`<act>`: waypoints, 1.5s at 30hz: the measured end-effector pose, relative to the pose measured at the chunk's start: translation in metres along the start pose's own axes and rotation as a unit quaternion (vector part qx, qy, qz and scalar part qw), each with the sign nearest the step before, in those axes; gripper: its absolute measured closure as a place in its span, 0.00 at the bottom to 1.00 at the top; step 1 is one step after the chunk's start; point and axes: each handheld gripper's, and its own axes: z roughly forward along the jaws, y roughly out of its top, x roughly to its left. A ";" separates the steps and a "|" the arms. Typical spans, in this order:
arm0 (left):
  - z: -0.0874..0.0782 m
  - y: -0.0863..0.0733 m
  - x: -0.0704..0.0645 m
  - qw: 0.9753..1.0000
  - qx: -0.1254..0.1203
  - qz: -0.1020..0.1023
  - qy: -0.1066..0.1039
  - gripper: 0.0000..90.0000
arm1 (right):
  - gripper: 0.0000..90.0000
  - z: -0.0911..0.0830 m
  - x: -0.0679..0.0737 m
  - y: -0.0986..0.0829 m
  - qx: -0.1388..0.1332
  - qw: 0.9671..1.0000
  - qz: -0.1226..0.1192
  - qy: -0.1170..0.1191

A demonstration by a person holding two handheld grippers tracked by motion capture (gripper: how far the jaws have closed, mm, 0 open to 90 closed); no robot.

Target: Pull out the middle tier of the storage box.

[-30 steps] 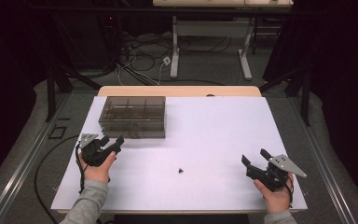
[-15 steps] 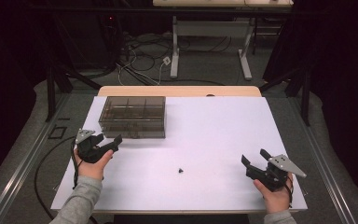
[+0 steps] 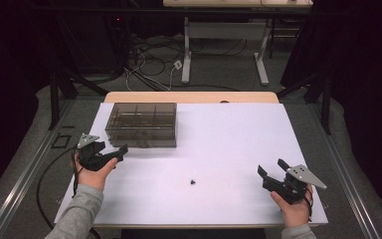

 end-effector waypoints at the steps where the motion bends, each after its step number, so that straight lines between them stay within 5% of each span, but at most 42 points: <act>1: 0.000 0.001 0.000 1.000 0.003 0.006 0.000 0.09 | 0.22 0.000 0.000 0.000 0.000 1.000 0.001 0.000; 14: -0.002 0.011 -0.001 0.996 0.013 0.080 0.026 0.08 | 0.22 0.001 0.000 0.000 0.000 1.000 0.000 0.001; 20: -0.002 0.015 -0.002 0.992 0.024 0.117 0.035 0.08 | 0.22 0.001 -0.001 0.000 0.004 1.000 -0.001 0.000; 27: -0.004 0.021 -0.005 0.982 0.032 0.183 0.042 0.11 | 0.22 0.000 -0.001 0.000 0.004 1.000 0.000 0.001; 33: -0.002 0.024 -0.006 0.977 0.032 0.207 0.042 0.12 | 0.22 0.001 0.000 0.000 0.005 1.000 0.001 0.003; 45: -0.001 0.033 -0.012 0.959 0.044 0.280 0.025 0.15 | 0.22 0.001 0.001 0.000 0.004 1.000 0.003 0.006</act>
